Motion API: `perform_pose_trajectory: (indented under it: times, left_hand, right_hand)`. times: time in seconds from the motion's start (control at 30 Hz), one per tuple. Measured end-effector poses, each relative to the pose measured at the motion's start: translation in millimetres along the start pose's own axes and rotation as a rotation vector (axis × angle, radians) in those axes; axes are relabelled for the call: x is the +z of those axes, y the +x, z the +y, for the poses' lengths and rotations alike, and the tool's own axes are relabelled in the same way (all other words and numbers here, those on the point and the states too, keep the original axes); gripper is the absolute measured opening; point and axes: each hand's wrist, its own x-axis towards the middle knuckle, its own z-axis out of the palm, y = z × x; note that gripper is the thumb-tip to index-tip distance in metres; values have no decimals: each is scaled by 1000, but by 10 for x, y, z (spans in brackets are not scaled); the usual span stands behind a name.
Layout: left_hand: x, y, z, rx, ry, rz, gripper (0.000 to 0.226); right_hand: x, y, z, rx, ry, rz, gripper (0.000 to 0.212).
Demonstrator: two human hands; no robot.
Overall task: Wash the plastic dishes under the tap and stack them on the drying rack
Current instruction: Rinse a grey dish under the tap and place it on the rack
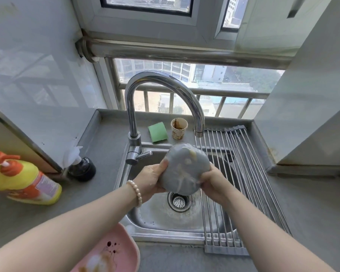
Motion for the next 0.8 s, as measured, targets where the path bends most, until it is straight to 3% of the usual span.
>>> perform_pose_trajectory:
  times: [0.1,0.2,0.23,0.3,0.4,0.5,0.57,0.63,0.7,0.73,0.8]
  left_hand:
    - [162,-46,-71,31,-60,-51,20]
    - [305,-78,-120,50,-63,-31,10]
    - [326,-73,-138,55,-38,-11,12]
    - [329,-63,-156,62,-28,32,16]
    - [264,-39,-82,90,-227,34,24]
    - [119,-23,50,77,-381,47,21]
    - [53,-57,80,38,-394,31,18]
    - [65,-109,39,-26,-330,-21,17]
    - [121,-119,-52,-62,-269,-52,17]
    - [142,-106,-89,-63,-259,-57,19]
    - [158,-73,-103,-50,-253,-35,25]
  right_hand:
    - [174,114,192,-45,52,281,36]
    - [350,128,292,-109,-417,485,76]
    - [435,118,286,-206,-540,489,78]
    - [590,109,246,-433,-728,326,69]
    - [719,18,296,-723,-1194,86,60]
    - [496,-169,521,-899,-1351,-51,56]
    - [247,-192,522,-791,-1281,-4,60]
    - [150,-61,344,-501,-1073,167,67]
    - [312,86,165,-302,-1077,291,65]
    - [490,103,116,-303,-1181,292,64]
    - [835,8,145,-528,-1376,183,64]
